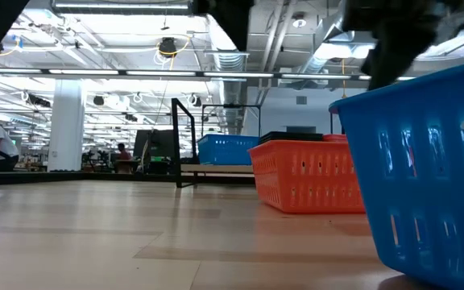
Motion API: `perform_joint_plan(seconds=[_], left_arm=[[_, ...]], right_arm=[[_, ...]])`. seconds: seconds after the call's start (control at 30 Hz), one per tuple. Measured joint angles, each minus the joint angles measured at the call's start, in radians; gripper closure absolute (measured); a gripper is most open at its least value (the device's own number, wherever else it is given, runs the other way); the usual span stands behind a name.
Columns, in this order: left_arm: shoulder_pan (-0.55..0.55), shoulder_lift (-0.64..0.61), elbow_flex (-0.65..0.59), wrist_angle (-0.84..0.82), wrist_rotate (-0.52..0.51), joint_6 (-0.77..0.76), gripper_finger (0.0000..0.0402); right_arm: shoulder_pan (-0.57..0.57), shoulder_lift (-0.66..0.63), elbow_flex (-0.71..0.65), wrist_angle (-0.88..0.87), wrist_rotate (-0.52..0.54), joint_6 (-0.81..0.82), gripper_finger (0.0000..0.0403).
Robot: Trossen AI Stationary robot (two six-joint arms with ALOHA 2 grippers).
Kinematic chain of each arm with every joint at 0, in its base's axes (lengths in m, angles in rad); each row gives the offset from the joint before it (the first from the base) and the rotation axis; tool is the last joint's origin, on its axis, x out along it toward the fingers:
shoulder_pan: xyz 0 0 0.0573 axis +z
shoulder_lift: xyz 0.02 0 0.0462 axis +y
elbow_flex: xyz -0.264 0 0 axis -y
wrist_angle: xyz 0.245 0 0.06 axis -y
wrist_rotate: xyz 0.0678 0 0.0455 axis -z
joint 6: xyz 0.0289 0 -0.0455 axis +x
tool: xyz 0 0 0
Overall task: Stack baskets on shelf by color
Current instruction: Stack the orange bin on top of the orange bin on the shelf
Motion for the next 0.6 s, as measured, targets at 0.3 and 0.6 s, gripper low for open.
perform_joint_plan(seconds=[0.3, 0.6], left_arm=[[-0.093, -0.138, 0.006, -0.085, -0.207, -0.085, 0.0401], [-0.157, -0.304, 0.001, -0.086, -0.385, -0.093, 0.0401]], right_arm=[[-0.069, 0.181, 0.115, 0.021, -0.058, -0.180, 0.0248], [-0.122, 0.334, 0.118, 0.158, -0.159, -0.261, 0.0249]])
